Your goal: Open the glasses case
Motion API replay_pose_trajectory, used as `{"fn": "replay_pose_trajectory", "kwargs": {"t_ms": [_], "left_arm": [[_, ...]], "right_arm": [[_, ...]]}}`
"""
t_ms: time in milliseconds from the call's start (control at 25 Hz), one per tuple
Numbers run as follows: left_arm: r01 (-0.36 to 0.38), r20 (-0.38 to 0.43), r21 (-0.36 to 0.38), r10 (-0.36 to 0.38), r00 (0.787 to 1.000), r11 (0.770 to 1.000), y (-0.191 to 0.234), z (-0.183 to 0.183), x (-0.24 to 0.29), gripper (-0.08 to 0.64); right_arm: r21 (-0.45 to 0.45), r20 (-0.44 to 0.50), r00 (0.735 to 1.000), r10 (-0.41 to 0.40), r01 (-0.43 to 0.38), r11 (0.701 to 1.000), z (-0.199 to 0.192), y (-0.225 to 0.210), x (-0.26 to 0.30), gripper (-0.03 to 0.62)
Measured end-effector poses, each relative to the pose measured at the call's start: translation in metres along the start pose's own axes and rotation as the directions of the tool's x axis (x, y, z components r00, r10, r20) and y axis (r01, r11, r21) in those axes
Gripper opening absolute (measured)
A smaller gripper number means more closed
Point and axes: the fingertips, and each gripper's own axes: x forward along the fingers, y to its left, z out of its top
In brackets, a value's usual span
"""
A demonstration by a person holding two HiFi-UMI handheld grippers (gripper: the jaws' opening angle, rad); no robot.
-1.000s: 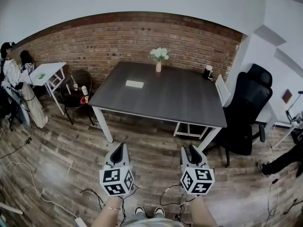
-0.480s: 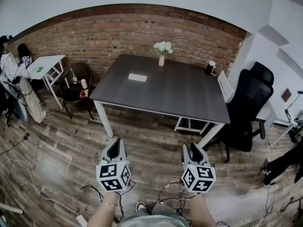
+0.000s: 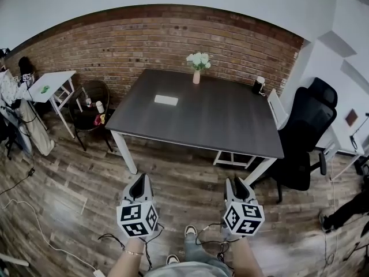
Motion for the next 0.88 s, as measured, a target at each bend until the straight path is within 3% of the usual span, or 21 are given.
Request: {"fn": "replay_pose_trajectory", "kwargs": {"t_ms": [360, 880], "left_arm": [[-0.027, 0.037, 0.003, 0.027, 0.999, 1.000, -0.015, 0.030, 0.100, -0.005], [-0.070, 0.000, 0.033, 0.070, 0.998, 0.997, -0.028, 0.035, 0.229, -0.005]], "right_arm": [[-0.018, 0.003, 0.999, 0.042, -0.042, 0.999, 0.035, -0.038, 0.101, 0.114], [-0.013, -0.023, 0.996, 0.081, -0.081, 0.997, 0.059, -0.096, 0.229, 0.109]]}}
